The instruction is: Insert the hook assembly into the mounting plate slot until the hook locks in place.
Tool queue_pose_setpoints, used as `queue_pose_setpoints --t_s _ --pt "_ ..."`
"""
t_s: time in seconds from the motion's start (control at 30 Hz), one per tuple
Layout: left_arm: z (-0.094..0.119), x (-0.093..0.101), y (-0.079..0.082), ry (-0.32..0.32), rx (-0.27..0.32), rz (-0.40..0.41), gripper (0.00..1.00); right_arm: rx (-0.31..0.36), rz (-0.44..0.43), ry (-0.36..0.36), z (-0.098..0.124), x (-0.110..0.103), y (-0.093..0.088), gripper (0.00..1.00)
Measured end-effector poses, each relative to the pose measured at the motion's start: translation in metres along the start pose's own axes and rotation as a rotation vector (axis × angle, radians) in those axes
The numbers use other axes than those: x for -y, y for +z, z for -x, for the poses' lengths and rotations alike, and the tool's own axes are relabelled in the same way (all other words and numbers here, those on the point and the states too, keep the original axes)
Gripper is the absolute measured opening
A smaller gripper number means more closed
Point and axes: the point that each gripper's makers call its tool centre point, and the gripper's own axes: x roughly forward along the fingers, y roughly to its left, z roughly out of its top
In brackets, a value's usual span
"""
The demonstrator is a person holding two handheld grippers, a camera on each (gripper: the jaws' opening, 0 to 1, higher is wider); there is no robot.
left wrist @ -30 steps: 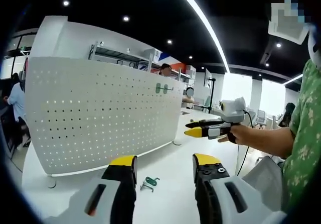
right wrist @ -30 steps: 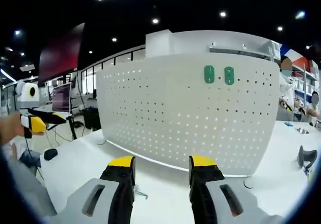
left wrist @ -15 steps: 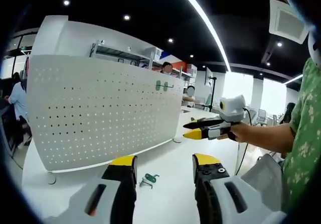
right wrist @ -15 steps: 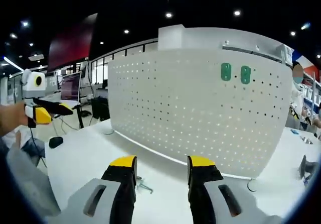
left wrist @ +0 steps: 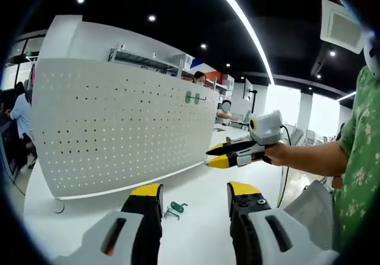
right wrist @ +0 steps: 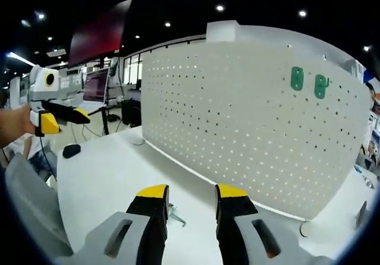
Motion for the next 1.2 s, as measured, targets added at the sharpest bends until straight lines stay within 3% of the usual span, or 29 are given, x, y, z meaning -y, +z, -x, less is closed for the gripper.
queue_pose_setpoints --t_s 1.2 --pt "0.002 -0.001 -0.015 0.017 -0.037 0.027 0.43 -0.175 0.182 0.203 -0.060 -0.040 -0.045 0.18"
